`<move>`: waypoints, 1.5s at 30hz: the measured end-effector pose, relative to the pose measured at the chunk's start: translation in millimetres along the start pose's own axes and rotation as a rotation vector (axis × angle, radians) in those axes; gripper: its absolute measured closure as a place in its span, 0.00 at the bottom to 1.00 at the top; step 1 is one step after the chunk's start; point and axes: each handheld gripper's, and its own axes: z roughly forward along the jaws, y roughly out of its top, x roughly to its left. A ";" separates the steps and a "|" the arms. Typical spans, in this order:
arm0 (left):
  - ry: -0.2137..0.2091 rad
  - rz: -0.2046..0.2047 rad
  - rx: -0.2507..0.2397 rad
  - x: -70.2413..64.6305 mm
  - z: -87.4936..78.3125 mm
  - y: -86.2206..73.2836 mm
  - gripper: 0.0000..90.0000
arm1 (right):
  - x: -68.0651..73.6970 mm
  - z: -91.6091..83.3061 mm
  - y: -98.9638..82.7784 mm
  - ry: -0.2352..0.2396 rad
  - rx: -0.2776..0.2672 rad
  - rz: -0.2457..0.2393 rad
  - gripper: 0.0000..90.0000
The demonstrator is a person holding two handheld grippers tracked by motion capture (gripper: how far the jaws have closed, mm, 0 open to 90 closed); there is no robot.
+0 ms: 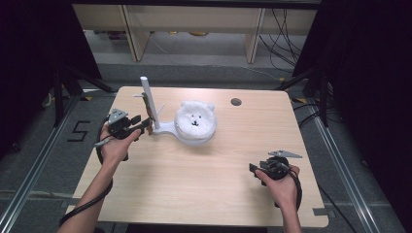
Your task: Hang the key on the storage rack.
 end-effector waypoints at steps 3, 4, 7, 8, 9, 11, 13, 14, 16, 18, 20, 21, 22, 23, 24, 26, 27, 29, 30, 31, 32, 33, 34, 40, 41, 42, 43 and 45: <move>-0.004 0.019 0.004 0.4 -4.9 -5.0 0.54 | -1.5 0.0 -0.8 0.016 -0.010 0.000 0.54; -0.006 0.027 0.008 0.4 -7.0 -7.4 0.52 | -0.7 -1.5 -0.7 0.001 -0.006 0.001 0.54; -0.003 0.048 0.023 0.7 -13.1 -16.7 0.46 | -1.8 -1.5 -1.3 0.008 -0.012 -0.002 0.54; -0.004 0.051 0.020 1.3 -14.9 -20.4 0.45 | -1.9 -1.4 -1.4 0.008 -0.012 -0.005 0.54; 0.007 0.053 0.024 1.6 -18.1 -23.8 0.43 | -1.9 -1.2 -1.3 0.008 -0.012 -0.006 0.54; 0.020 0.056 0.025 2.7 -23.8 -32.1 0.41 | -2.0 -0.9 -1.3 0.000 -0.013 -0.003 0.54; 0.027 0.062 0.026 3.0 -30.2 -41.8 0.39 | -2.2 -0.5 -1.3 -0.013 -0.012 -0.007 0.54; 0.029 0.062 0.021 3.5 -32.4 -45.1 0.38 | -2.4 -0.2 -1.4 -0.013 -0.011 -0.010 0.53; 0.042 0.057 0.019 3.9 -39.8 -54.2 0.37 | -1.9 -0.6 -1.5 -0.015 -0.007 0.000 0.53; 0.048 0.056 0.012 3.8 -46.0 -64.4 0.37 | -2.1 -0.3 -1.7 -0.002 -0.016 0.004 0.53; 0.057 0.056 0.010 2.7 -52.7 -74.3 0.37 | -2.0 -0.7 -1.8 -0.010 -0.012 0.002 0.53; 0.058 0.052 0.006 1.9 -55.3 -79.1 0.37 | -2.0 0.8 -2.3 -0.016 -0.018 0.005 0.53; 0.056 0.051 0.003 1.0 -57.7 -83.5 0.37 | -2.6 0.3 -2.0 -0.012 -0.002 -0.003 0.52; 0.055 0.049 0.000 -0.3 -60.1 -87.0 0.37 | -2.3 0.9 -2.4 0.000 -0.012 -0.006 0.52; 0.054 0.045 -0.007 -1.6 -62.0 -90.3 0.36 | -1.7 1.2 -2.4 0.003 -0.012 -0.005 0.52; 0.061 0.045 -0.012 -3.3 -66.4 -95.4 0.36 | -1.0 1.5 -2.4 -0.020 -0.013 -0.017 0.51; 0.066 0.040 -0.014 -4.3 -68.2 -97.7 0.36 | -0.9 2.1 -2.6 -0.006 -0.017 -0.017 0.51; 0.068 0.044 -0.019 -6.1 -72.2 -101.1 0.36 | 0.2 3.1 -3.1 -0.016 -0.019 -0.024 0.51; 0.075 0.045 -0.021 -6.5 -74.1 -102.4 0.36 | 2.9 2.3 -3.6 -0.006 -0.004 0.014 0.51; 0.080 0.043 -0.025 -6.3 -75.3 -103.9 0.36 | 3.0 4.0 -4.0 -0.009 -0.007 0.015 0.51; 0.083 0.038 -0.027 -5.8 -76.3 -105.5 0.36 | 3.4 4.4 -4.3 -0.006 -0.003 0.019 0.51; 0.084 0.041 -0.031 -4.9 -77.0 -107.3 0.36 | 0.1 5.1 -4.2 0.005 -0.014 -0.012 0.51; 0.085 0.040 -0.029 -4.8 -77.6 -108.7 0.36 | 0.5 5.1 -4.3 -0.011 -0.007 -0.019 0.51; 0.084 0.049 -0.040 -6.3 -78.8 -109.3 0.36 | 0.9 4.3 -4.5 -0.013 -0.026 -0.038 0.51; 0.083 0.047 -0.040 -6.3 -78.8 -109.3 0.36 | 0.9 4.0 -4.5 -0.012 -0.029 -0.041 0.51; 0.083 0.046 -0.040 -6.2 -78.8 -109.3 0.36 | 1.1 4.7 -4.7 -0.004 -0.027 -0.030 0.51; 0.084 0.045 -0.036 -6.1 -78.9 -109.2 0.36 | 0.3 4.8 -5.0 -0.004 -0.030 -0.025 0.51; 0.081 0.043 -0.044 -5.5 -77.6 -109.4 0.36 | -0.7 5.0 -5.4 -0.013 -0.033 -0.028 0.51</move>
